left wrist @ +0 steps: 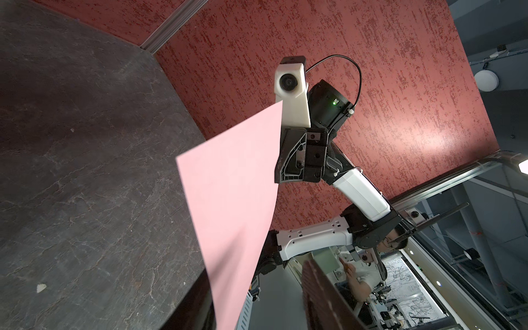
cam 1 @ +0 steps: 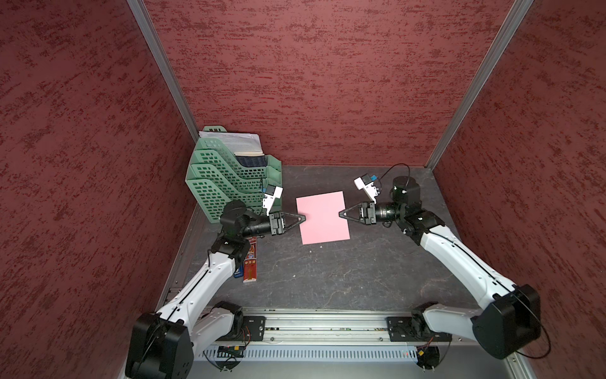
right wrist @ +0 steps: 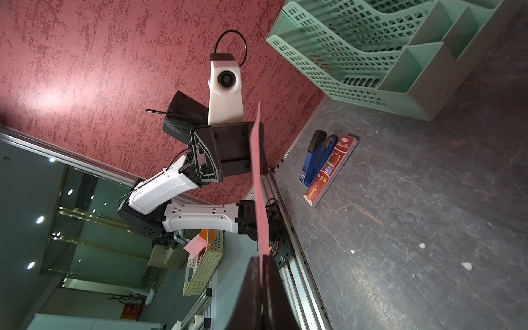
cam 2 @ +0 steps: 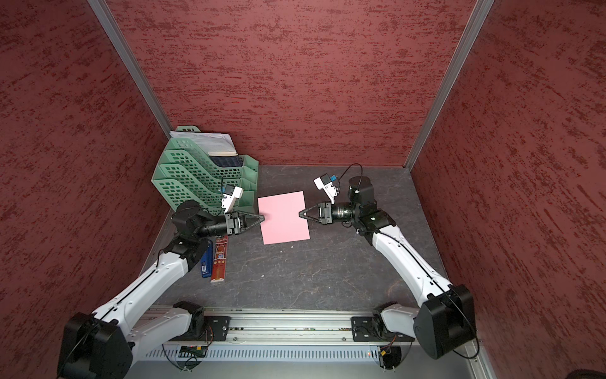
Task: Fold the square paper along the opposite sides
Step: Pick up the paper from the center of the board.
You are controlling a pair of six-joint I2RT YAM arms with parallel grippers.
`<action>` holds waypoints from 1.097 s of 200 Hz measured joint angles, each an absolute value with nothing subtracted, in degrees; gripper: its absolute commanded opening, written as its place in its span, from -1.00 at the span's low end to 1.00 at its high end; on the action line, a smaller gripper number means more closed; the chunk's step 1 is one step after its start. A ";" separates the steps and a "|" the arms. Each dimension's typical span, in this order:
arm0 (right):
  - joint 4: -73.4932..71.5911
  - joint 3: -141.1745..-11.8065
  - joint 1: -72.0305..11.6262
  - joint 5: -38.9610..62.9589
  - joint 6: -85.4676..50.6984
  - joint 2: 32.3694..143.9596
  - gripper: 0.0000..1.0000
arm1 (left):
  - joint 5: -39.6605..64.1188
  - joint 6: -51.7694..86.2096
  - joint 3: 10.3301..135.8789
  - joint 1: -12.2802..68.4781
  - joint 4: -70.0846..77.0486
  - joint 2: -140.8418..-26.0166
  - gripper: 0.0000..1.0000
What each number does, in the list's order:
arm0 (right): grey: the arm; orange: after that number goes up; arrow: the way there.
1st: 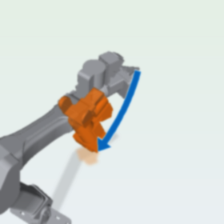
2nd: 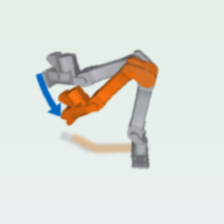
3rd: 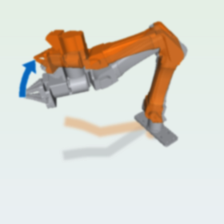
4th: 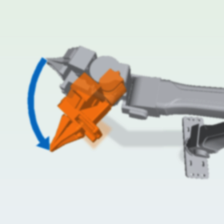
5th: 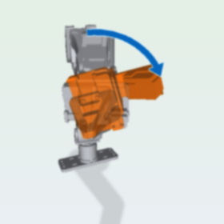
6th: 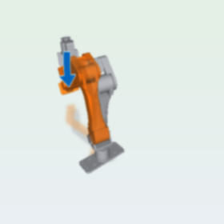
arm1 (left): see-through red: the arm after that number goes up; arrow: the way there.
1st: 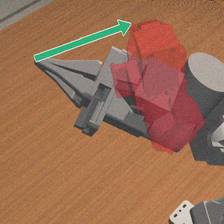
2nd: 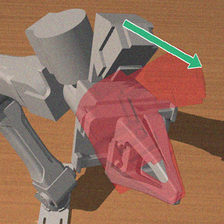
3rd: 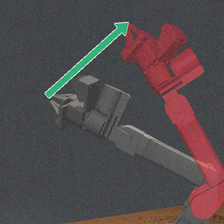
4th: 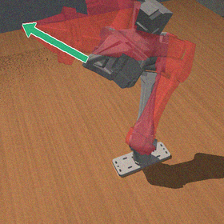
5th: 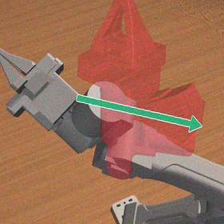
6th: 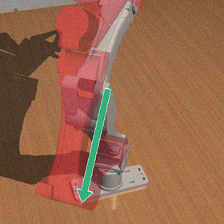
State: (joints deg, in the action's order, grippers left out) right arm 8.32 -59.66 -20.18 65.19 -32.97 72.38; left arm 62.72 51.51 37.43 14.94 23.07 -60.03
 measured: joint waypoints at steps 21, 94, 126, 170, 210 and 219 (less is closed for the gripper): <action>8.05 -59.66 -20.14 65.23 -33.19 72.38 -1.00 | 62.52 51.05 37.41 15.31 22.92 -60.03 -0.28; 7.73 -59.66 -20.14 65.28 -33.61 72.38 -1.00 | 61.71 49.56 37.41 16.05 21.04 -60.03 -0.47; 7.75 -59.66 -20.12 65.28 -33.61 72.38 -1.00 | 61.04 48.95 37.41 16.10 20.01 -59.92 -0.68; 7.75 -59.66 -20.08 65.25 -33.61 72.38 -1.00 | 59.88 47.97 37.56 16.10 17.96 -59.81 -1.00; 7.81 -59.68 -20.05 64.95 -33.34 72.38 -0.61 | 59.27 46.41 39.07 16.12 14.66 -59.44 -1.00; 8.21 -59.75 -19.97 64.60 -32.88 72.38 -0.53 | 59.16 45.50 40.07 16.25 13.34 -59.20 -1.00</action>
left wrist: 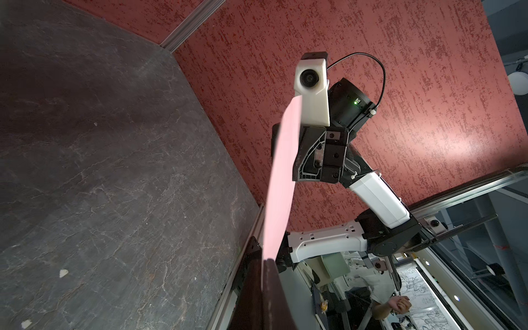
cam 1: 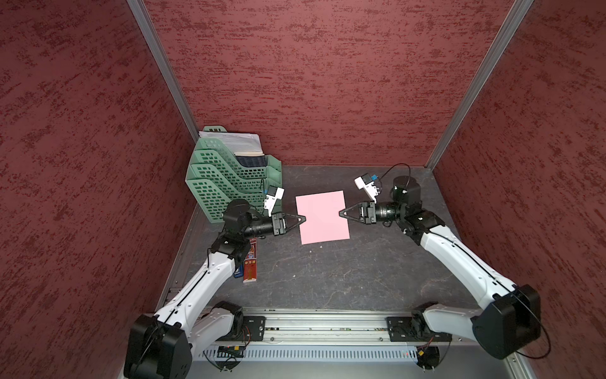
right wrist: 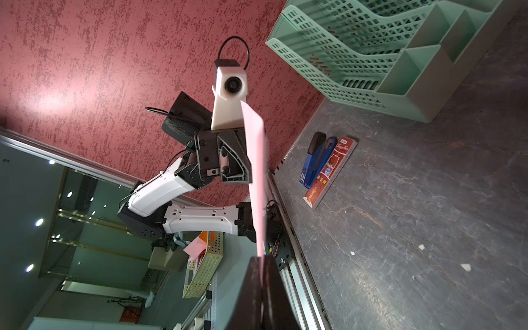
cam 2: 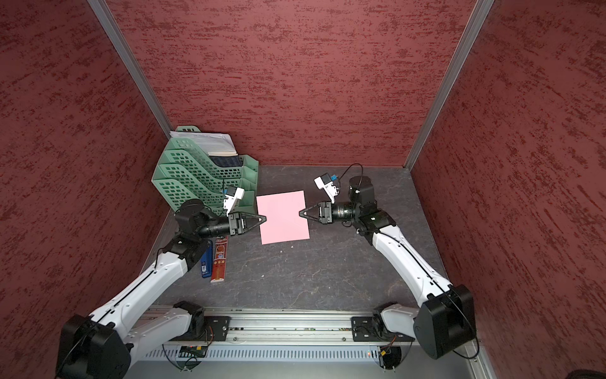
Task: Fold the square paper along the opposite sides
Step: Pick up the paper from the center of the board.
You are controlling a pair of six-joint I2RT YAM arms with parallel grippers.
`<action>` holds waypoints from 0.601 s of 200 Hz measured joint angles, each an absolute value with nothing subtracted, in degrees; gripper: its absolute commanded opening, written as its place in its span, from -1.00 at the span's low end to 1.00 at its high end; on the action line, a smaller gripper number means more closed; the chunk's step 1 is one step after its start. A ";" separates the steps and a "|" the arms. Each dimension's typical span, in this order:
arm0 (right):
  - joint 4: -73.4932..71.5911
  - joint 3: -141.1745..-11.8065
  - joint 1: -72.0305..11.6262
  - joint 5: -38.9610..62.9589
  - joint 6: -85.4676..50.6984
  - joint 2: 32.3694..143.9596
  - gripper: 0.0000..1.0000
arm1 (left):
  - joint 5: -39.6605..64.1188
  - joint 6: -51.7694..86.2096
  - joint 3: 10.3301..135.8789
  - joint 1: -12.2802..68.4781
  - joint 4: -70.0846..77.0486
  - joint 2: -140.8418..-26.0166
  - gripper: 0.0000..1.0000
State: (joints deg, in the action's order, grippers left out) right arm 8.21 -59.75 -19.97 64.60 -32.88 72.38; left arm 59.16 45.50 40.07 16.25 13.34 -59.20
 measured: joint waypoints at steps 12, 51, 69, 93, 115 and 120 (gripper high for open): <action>8.69 -60.03 -19.53 63.94 -31.90 72.29 -0.43 | 59.00 44.03 41.71 16.43 11.64 -58.78 -1.00; 9.52 -60.23 -15.77 59.55 -29.04 70.52 -0.10 | 59.29 37.65 48.03 18.02 5.76 -56.84 -1.00; 9.85 -60.23 -14.48 56.51 -27.35 70.30 -0.08 | 59.94 35.40 49.80 18.94 3.99 -56.51 -1.00; 9.78 -60.20 -13.98 53.63 -25.78 72.12 -0.04 | 60.60 33.12 51.35 20.86 1.96 -56.58 -1.00; 8.43 -59.90 -13.98 53.34 -25.45 75.96 -0.02 | 60.90 31.81 52.93 22.87 0.56 -56.93 -1.00; 8.12 -59.79 -14.02 53.34 -25.45 76.97 -0.01 | 61.01 31.57 53.34 23.24 0.40 -57.01 -1.00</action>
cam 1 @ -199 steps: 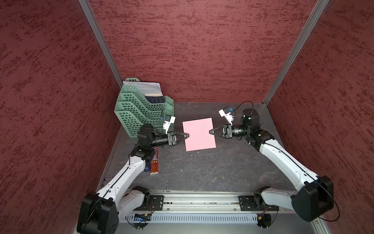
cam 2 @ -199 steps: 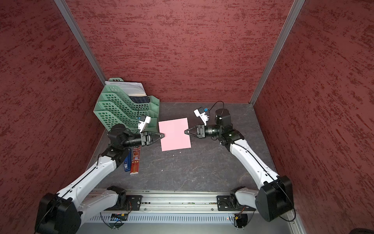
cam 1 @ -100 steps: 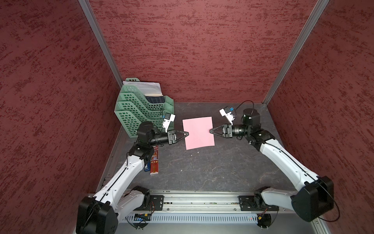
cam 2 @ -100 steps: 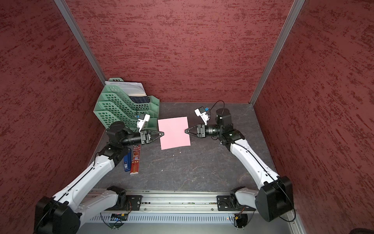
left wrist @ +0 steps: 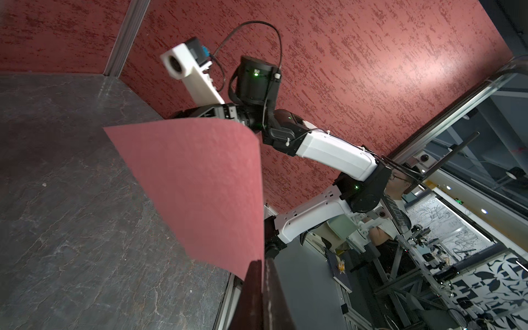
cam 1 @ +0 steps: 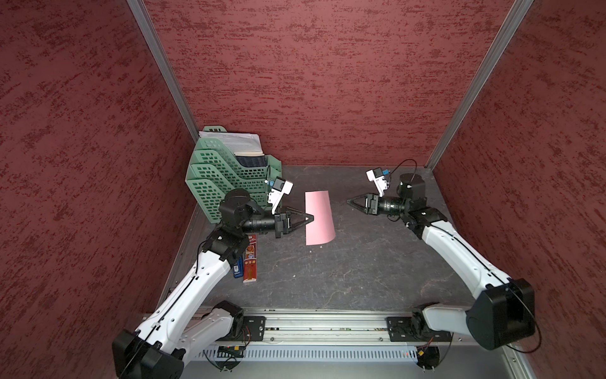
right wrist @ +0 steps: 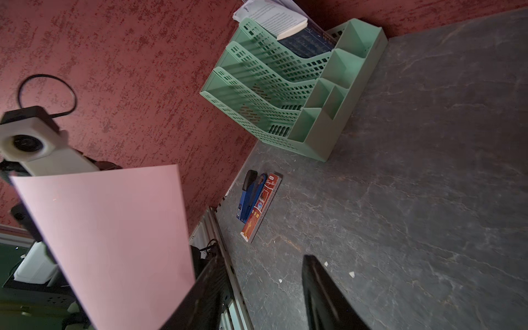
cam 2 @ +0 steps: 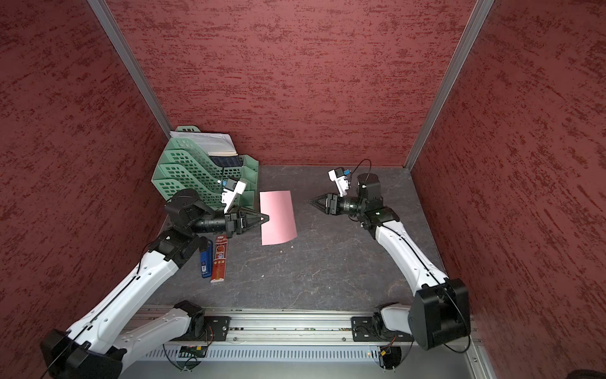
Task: Fold the square paper along the opposite sides
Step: Fold the paper.
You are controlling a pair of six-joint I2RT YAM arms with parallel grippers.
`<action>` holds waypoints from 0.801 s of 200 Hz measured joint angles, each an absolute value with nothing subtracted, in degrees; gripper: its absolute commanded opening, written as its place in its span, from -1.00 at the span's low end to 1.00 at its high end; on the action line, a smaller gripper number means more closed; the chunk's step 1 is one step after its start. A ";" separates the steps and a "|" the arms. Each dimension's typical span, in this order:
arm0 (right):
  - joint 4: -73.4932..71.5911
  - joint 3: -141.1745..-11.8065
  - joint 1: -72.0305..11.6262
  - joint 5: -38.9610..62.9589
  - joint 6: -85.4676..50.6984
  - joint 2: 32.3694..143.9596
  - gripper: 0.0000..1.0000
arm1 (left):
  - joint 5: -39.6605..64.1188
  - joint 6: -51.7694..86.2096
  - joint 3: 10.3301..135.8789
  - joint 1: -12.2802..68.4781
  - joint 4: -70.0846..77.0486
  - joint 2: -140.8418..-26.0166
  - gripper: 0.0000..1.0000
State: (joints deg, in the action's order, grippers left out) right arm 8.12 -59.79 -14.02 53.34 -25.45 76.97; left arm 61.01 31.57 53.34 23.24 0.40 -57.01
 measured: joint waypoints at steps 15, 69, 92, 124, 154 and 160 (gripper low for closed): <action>7.01 -59.22 -14.55 53.36 -25.50 79.61 0.00 | 61.10 31.18 54.39 23.99 0.34 -57.23 -1.00; 0.56 -58.17 -18.28 55.00 -28.18 81.49 0.04 | 59.68 30.57 54.81 23.46 0.69 -59.05 -1.00; -1.98 -57.41 -19.40 56.05 -29.91 79.31 0.05 | 58.94 31.51 52.23 20.67 1.30 -59.83 -1.00; -2.85 -57.01 -20.49 56.90 -31.33 74.48 0.06 | 56.86 32.56 50.19 18.33 1.48 -61.41 -1.00; -2.81 -57.01 -21.69 57.91 -31.66 71.66 0.09 | 56.29 32.77 50.13 17.89 1.69 -62.06 -1.00; -2.79 -57.01 -21.93 58.13 -31.73 71.35 0.11 | 56.25 32.80 50.13 17.85 1.87 -62.06 -1.00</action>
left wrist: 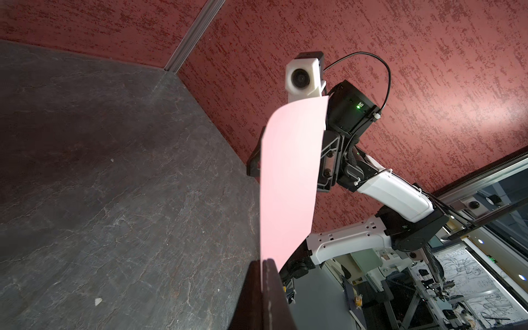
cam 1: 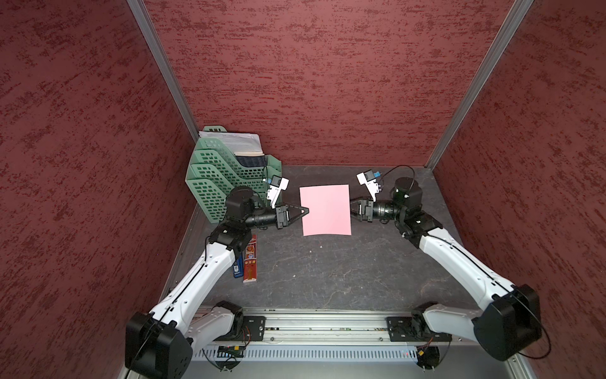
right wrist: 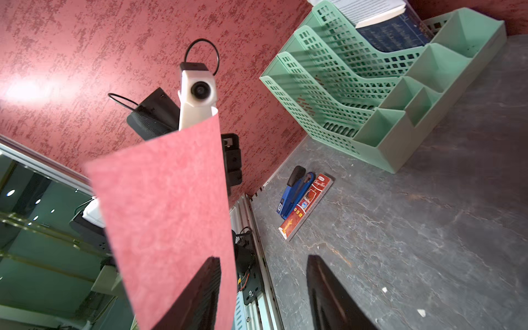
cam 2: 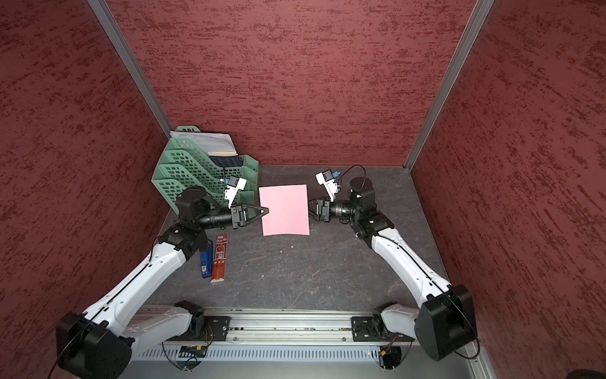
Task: Fold the square paper along the opposite sides
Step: Fold the paper.
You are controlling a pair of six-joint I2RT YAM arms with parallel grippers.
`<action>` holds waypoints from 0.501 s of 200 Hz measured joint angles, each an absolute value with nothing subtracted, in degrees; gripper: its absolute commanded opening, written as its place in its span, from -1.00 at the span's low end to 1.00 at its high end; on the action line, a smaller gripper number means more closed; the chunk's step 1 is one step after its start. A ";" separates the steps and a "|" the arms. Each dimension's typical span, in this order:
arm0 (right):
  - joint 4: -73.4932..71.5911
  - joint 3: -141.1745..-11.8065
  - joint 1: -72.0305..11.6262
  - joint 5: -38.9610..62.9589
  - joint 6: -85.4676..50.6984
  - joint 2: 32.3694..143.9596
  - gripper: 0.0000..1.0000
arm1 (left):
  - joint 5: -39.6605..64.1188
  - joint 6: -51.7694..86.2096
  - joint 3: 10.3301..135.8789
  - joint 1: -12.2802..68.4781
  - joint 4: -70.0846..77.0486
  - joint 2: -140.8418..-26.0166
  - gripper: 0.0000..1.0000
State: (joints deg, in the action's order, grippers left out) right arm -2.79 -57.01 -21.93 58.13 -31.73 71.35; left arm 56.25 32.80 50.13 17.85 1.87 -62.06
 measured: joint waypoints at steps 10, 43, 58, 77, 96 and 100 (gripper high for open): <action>-2.76 -57.01 -22.35 58.50 -31.86 71.07 0.14 | 56.10 32.95 50.13 17.80 2.17 -62.06 -1.00; -2.57 -57.01 -23.77 59.51 -32.32 70.48 0.27 | 55.31 33.21 50.00 17.69 2.63 -62.06 -1.00; -1.98 -57.01 -24.40 59.88 -32.14 70.06 0.37 | 55.16 33.52 49.69 17.67 2.61 -62.06 -1.00; -1.08 -57.01 -25.21 60.20 -31.46 69.47 0.49 | 55.09 33.78 49.47 17.58 2.59 -62.06 -1.00; -0.40 -57.01 -26.02 60.27 -30.76 68.84 0.53 | 55.13 34.04 49.47 17.50 2.68 -62.04 -1.00; -0.34 -57.01 -26.17 60.27 -30.59 68.73 0.53 | 55.13 34.09 49.45 17.45 2.72 -62.04 -1.00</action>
